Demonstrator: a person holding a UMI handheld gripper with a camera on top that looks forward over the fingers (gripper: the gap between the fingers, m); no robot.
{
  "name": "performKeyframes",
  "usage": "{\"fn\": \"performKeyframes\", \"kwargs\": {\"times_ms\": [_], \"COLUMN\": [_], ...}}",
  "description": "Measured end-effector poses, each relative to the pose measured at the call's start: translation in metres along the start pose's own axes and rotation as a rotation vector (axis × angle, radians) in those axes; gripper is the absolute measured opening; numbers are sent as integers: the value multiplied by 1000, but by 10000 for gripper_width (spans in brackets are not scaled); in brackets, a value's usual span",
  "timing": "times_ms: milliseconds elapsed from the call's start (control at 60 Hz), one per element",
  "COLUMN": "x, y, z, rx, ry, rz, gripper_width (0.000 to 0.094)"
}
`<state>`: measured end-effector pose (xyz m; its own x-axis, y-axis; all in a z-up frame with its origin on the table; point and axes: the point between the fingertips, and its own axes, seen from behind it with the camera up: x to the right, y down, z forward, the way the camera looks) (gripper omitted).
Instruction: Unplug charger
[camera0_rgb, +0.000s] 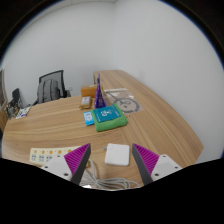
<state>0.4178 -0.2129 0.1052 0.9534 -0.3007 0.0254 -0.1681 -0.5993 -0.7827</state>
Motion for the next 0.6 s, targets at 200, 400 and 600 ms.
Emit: {"fn": "performKeyframes", "kwargs": {"times_ms": [200,400,600], "x": [-49,-94,-127], "y": [-10,17,39], "z": [-105,-200,-267], "rx": [20,14,27], "ry": [6,11,4], "rz": [-10,-43,-90], "gripper_width": [856,866,865]}}
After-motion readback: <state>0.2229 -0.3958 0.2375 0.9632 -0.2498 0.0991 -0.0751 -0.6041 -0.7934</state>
